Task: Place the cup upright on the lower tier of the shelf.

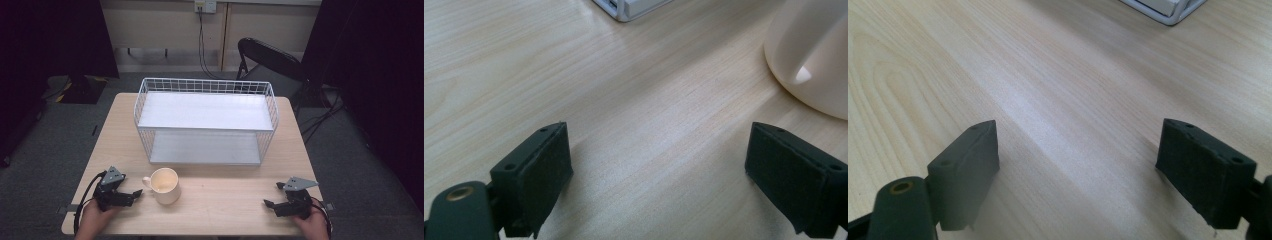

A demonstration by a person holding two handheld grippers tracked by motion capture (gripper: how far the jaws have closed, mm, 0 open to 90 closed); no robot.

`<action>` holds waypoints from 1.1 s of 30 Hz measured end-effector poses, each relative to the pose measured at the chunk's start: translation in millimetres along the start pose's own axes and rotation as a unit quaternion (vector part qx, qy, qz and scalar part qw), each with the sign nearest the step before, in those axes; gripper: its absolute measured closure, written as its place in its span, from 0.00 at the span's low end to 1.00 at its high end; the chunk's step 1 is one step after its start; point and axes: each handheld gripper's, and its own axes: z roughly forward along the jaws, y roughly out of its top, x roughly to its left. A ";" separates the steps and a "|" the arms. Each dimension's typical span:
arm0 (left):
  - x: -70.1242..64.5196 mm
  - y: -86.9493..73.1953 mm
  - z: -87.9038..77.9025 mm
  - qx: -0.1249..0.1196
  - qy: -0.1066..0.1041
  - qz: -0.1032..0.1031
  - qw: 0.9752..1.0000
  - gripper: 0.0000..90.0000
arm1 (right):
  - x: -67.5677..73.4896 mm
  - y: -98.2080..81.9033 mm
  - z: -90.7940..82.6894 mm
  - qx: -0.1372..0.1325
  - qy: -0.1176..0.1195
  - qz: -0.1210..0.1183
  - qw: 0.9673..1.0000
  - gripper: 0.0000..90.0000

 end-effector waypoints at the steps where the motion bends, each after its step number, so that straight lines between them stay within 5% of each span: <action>1: -0.3 -0.1 0.0 0.001 0.002 -0.003 1.000 0.11 | 0.0 0.0 0.0 0.000 0.000 0.000 1.000 0.18; 15: -1.3 0.0 0.2 0.004 0.006 -0.009 1.000 0.08 | -0.6 0.2 0.1 0.000 0.002 -0.001 1.000 0.18; 19: -4.8 3.1 4.2 0.017 0.005 -0.006 1.000 0.00 | -0.8 0.3 0.2 0.000 0.003 -0.001 1.000 0.18; 24: -8.7 8.4 1.2 0.045 0.020 -0.026 0.998 0.03 | -0.8 0.4 0.3 0.001 0.003 -0.001 1.000 0.18; 33: -10.4 9.5 -5.6 0.055 0.019 -0.054 0.997 0.08 | -1.0 0.6 0.4 0.001 0.003 -0.001 1.000 0.18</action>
